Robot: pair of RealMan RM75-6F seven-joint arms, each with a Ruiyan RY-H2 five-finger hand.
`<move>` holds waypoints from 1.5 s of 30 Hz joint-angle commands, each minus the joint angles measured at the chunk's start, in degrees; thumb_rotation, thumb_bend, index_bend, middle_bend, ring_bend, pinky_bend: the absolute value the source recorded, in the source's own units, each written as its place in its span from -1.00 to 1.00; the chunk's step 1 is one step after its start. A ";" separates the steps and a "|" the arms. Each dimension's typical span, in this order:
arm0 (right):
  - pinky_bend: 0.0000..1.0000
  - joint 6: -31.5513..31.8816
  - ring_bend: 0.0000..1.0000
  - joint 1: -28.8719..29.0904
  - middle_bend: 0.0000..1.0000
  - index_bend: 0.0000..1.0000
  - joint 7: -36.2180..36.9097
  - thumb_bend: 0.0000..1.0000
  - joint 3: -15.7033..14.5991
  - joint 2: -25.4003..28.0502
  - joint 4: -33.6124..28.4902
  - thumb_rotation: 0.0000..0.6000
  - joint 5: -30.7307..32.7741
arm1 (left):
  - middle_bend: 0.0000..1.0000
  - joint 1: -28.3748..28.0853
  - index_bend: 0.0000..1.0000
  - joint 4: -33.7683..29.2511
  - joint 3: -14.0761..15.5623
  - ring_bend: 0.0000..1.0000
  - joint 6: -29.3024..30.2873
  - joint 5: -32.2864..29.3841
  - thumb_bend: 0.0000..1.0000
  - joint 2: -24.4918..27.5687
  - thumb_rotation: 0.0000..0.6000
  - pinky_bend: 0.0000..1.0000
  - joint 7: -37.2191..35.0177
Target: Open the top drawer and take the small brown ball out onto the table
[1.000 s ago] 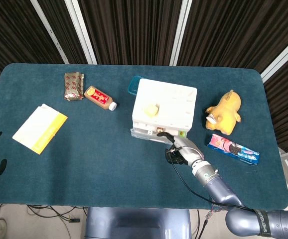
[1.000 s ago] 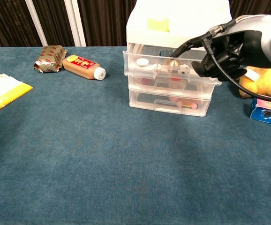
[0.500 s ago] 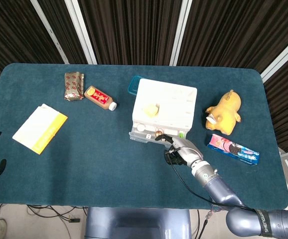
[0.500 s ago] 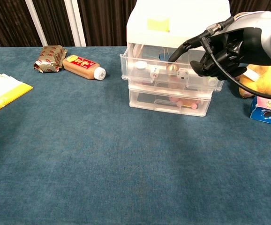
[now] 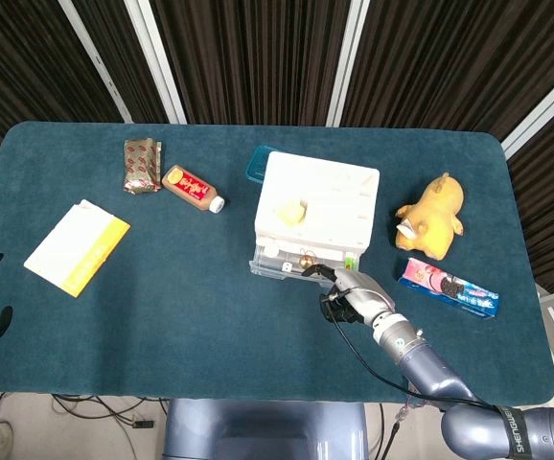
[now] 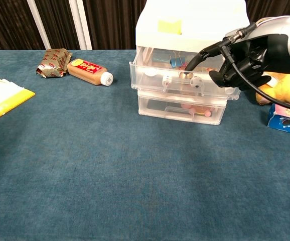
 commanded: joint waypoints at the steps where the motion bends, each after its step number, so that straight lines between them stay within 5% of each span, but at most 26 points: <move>1: 1.00 -0.15 1.00 -0.06 0.91 -0.47 0.05 0.44 -0.16 0.33 -0.20 1.00 -0.29 | -1.00 0.00 -0.81 0.01 -0.03 -1.00 0.03 -0.03 -0.24 0.01 1.00 -1.00 -0.02; 45: 1.00 0.77 1.00 1.84 0.91 -0.45 -2.10 0.44 -2.53 2.35 -4.57 1.00 0.92 | -1.00 -0.04 -0.81 -0.01 -0.05 -1.00 -0.05 -0.17 -0.24 0.04 1.00 -1.00 0.02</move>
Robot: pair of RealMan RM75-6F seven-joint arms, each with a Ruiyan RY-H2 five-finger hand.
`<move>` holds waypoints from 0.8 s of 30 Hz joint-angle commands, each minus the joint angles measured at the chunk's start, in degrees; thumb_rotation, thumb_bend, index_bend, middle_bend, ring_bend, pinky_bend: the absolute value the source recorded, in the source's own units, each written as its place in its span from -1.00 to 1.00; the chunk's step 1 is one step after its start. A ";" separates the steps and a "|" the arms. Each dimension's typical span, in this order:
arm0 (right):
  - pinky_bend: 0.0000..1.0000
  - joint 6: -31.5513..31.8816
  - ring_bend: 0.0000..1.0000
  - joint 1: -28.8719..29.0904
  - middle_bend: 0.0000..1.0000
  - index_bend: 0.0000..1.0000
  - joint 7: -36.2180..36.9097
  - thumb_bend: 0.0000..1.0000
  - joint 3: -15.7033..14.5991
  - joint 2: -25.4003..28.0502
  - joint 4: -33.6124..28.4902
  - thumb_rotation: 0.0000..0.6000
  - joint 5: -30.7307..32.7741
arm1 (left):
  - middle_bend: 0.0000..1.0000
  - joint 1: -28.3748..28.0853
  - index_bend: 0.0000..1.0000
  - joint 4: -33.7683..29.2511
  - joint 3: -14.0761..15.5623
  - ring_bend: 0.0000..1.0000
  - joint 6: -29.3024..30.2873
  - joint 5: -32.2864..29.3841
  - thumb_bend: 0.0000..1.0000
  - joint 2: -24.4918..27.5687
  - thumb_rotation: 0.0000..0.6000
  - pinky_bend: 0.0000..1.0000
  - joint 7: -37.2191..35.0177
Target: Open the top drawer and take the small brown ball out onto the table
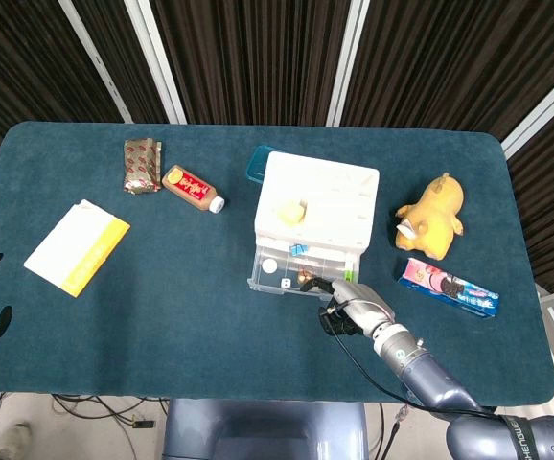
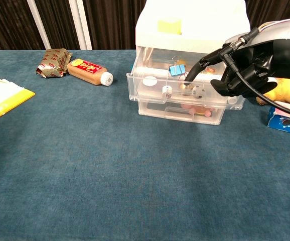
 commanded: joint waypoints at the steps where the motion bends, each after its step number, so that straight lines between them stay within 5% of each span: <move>1: 1.00 0.20 1.00 0.22 0.91 -0.45 -0.32 0.44 -0.08 0.11 -0.40 1.00 0.19 | -1.00 0.00 -0.81 0.01 0.01 -1.00 -0.01 0.00 -0.25 -0.02 1.00 -1.00 0.01; 24: 1.00 0.95 1.00 1.33 0.91 -0.45 -1.33 0.44 -0.65 0.43 -1.29 1.00 1.42 | -1.00 -0.03 -0.81 -0.01 -0.10 -1.00 -0.06 -0.23 -0.24 0.08 1.00 -1.00 -0.13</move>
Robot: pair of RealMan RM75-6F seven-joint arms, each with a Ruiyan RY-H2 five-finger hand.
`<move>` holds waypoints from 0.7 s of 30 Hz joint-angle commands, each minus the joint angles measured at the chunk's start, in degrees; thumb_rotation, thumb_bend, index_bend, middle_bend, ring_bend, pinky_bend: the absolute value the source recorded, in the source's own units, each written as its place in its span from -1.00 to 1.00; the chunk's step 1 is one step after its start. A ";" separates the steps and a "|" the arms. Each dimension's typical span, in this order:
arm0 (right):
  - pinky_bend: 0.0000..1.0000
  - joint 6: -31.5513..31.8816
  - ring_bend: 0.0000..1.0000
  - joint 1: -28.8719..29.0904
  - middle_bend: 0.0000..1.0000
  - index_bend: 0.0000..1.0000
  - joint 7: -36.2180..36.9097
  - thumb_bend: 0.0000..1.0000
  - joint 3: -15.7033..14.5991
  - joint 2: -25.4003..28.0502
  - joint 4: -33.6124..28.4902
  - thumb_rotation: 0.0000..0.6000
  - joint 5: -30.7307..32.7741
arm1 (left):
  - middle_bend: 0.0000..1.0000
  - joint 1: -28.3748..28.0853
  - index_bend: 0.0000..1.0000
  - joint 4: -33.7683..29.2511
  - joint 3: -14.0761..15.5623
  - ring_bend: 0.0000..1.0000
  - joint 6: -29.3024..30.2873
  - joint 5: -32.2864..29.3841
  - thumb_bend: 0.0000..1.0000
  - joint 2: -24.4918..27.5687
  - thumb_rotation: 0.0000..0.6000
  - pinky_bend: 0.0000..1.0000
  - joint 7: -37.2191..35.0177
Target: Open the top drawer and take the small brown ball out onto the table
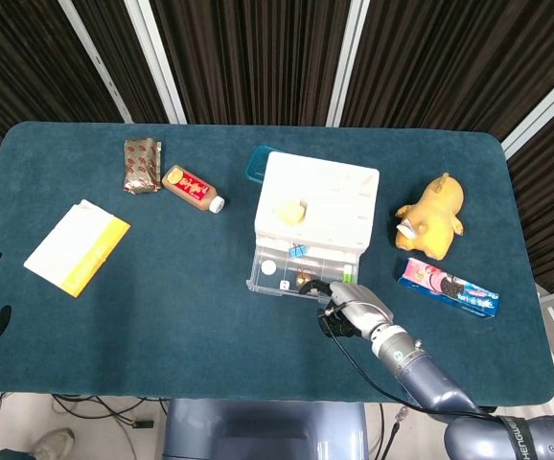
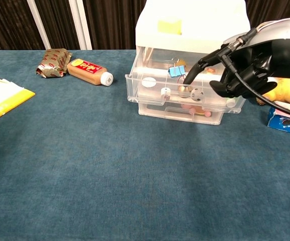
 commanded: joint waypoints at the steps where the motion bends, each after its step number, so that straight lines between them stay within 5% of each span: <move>1: 1.00 -0.09 1.00 -0.16 0.91 -0.45 0.08 0.44 -0.10 0.21 -0.19 1.00 -0.43 | -1.00 0.01 -0.81 -0.03 0.00 -1.00 0.03 0.01 -0.24 0.02 1.00 -1.00 0.04; 21: 1.00 -1.06 1.00 0.21 0.91 -0.44 -0.10 0.44 -0.72 1.20 -0.76 1.00 -1.10 | -1.00 0.00 -0.81 0.04 -0.06 -1.00 0.02 -0.14 -0.24 0.09 1.00 -1.00 0.04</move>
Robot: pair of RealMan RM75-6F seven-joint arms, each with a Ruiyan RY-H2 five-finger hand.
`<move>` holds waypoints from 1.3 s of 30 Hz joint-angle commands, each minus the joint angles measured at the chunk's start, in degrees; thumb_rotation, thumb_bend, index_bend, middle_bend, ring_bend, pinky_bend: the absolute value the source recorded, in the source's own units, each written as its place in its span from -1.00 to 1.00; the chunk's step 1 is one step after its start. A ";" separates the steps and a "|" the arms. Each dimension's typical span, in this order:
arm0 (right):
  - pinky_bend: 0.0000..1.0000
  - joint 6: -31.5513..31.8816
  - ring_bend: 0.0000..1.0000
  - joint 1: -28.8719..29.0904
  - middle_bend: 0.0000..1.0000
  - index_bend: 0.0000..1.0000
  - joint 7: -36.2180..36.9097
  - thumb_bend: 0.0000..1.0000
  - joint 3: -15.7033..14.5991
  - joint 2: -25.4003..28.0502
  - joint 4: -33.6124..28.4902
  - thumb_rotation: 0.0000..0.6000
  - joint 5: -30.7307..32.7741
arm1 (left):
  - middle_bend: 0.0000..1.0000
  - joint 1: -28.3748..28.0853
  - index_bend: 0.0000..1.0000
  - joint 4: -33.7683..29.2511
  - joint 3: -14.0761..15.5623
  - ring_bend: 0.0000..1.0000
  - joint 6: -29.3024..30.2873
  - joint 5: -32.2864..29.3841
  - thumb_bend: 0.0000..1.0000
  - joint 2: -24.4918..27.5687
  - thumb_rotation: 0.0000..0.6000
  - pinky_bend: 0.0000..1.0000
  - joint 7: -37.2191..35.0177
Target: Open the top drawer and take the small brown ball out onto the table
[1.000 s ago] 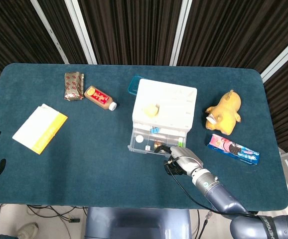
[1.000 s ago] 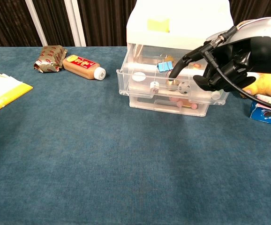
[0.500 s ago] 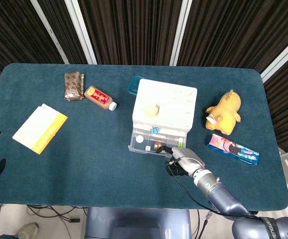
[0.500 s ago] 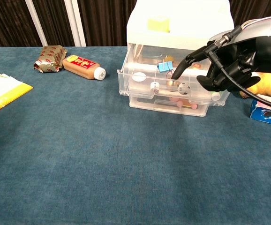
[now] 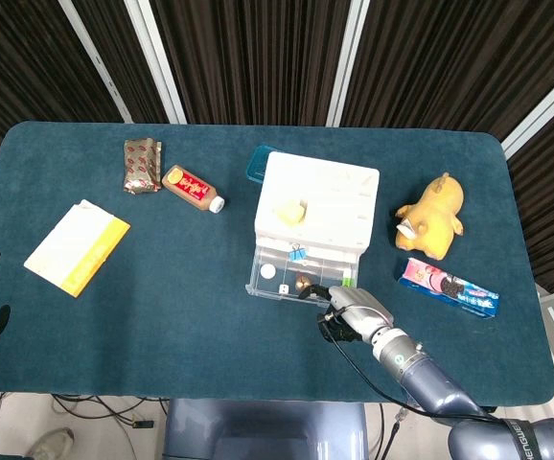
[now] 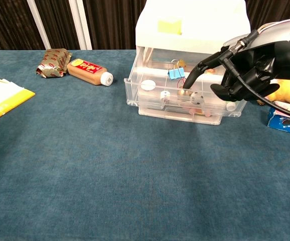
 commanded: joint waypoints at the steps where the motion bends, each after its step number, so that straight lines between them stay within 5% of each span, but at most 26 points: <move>1: 1.00 0.06 1.00 0.04 0.91 -0.44 0.07 0.44 0.06 0.04 0.06 1.00 0.07 | -1.00 -0.02 -0.81 -0.01 -0.01 -1.00 0.00 0.02 -0.24 -0.01 1.00 -1.00 0.05; 7: 1.00 0.32 1.00 0.10 0.91 -0.44 1.03 0.37 0.67 -0.16 1.01 1.00 0.67 | -1.00 0.02 -0.81 -0.05 -0.01 -1.00 0.09 0.01 -0.24 0.02 1.00 -1.00 0.10; 20: 1.00 1.69 1.00 -1.45 0.93 -0.41 2.38 -0.21 3.44 4.60 0.00 1.00 -4.41 | -1.00 0.04 -0.81 -0.07 -0.11 -1.00 0.20 -0.01 -0.24 0.06 1.00 -1.00 -0.10; 27: 1.00 2.55 1.00 -1.32 0.95 -0.38 -4.56 -0.46 2.25 4.23 6.64 1.00 -17.60 | -1.00 0.04 -0.81 -0.17 -0.07 -1.00 0.17 0.08 -0.24 0.09 1.00 -1.00 -0.28; 39: 1.00 1.40 1.00 -0.21 0.97 -0.38 -10.57 -0.50 0.30 2.03 17.50 1.00 -36.48 | -1.00 -0.08 -0.81 -0.85 -0.06 -1.00 -0.26 0.39 -0.24 0.76 1.00 -1.00 -1.46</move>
